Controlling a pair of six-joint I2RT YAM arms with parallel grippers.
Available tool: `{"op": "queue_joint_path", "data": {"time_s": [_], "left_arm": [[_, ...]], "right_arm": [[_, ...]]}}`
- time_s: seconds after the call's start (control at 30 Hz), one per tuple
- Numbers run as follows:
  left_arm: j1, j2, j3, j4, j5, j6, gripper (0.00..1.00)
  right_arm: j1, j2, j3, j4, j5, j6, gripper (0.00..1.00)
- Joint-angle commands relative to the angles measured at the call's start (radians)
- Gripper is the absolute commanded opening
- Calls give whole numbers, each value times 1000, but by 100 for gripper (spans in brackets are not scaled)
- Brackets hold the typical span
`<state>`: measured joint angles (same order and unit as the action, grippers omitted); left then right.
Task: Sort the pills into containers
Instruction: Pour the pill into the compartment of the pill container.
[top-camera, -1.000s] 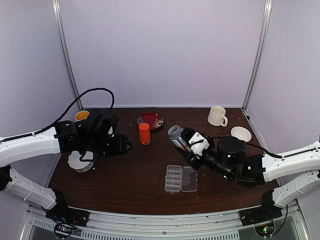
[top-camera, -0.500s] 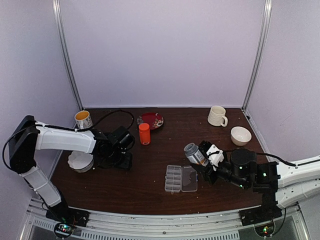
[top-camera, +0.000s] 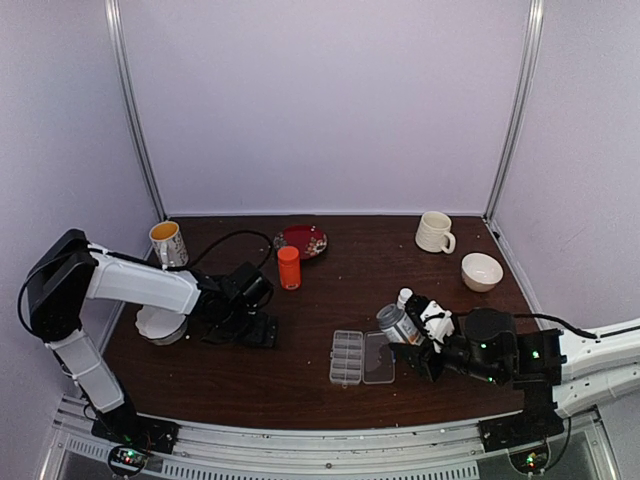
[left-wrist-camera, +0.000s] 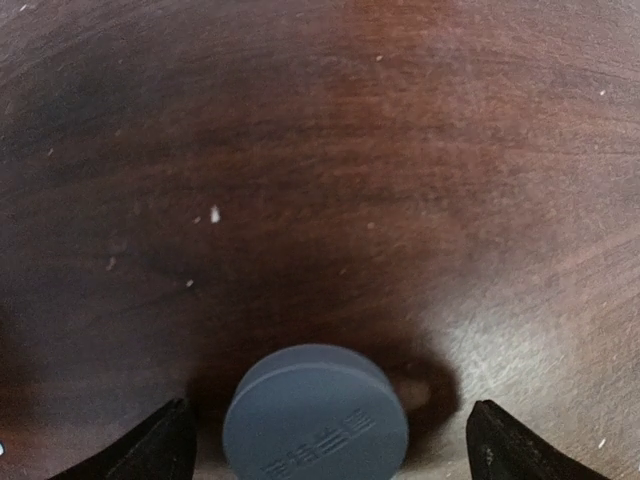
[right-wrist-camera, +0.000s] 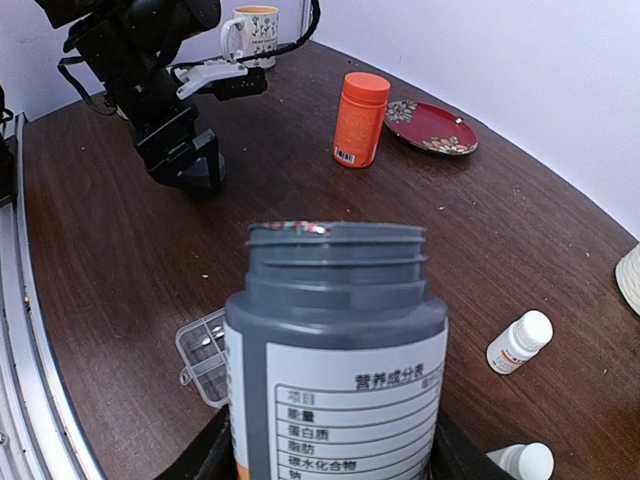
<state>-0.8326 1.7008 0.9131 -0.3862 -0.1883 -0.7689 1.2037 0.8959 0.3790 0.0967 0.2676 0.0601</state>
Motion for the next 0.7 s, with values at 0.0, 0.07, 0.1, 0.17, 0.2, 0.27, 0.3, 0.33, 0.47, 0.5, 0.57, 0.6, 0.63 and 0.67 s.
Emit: {"op": "queue_joint_path", "data": {"time_s": [0.0, 0.07, 0.1, 0.17, 0.2, 0.27, 0.3, 0.33, 0.47, 0.5, 0.57, 0.6, 0.63, 0.67], "left_arm": [[-21, -58, -30, -16, -63, -23, 97], [-50, -77, -12, -67, -128, -26, 98], [-60, -84, -7, -86, -153, -28, 98], [-76, -95, -5, -97, -173, -35, 98], [-82, -99, -5, -93, -169, -36, 97], [-96, -98, 6, -90, -150, -41, 97], [-109, -101, 9, -76, -142, -34, 95], [-126, -105, 11, -62, -139, -24, 94], [-188, -128, 15, 29, -109, 14, 91], [-192, -132, 8, 62, -83, 19, 91], [-195, -140, -18, 161, -23, 31, 90], [-195, -141, -35, 214, 8, 39, 90], [-194, -141, -49, 268, 36, 46, 89], [-194, -138, -59, 310, 57, 51, 89]], "right_arm": [[-7, -14, 10, -13, -19, 41, 0], [-9, -15, 10, -13, -18, 52, 0], [-11, -13, 10, -13, -18, 55, 0], [-16, -6, 12, -12, -22, 59, 0], [-22, 1, 13, -13, -31, 62, 0], [-45, 29, 28, -29, -68, 68, 0], [-56, 44, 38, -39, -91, 74, 0], [-67, 61, 48, -48, -116, 80, 0], [-108, 128, 92, -83, -221, 99, 0], [-117, 144, 107, -89, -239, 106, 0], [-136, 170, 127, -118, -264, 114, 0], [-147, 183, 139, -141, -296, 123, 0], [-157, 197, 153, -159, -321, 129, 0], [-168, 211, 169, -177, -356, 131, 0]]}}
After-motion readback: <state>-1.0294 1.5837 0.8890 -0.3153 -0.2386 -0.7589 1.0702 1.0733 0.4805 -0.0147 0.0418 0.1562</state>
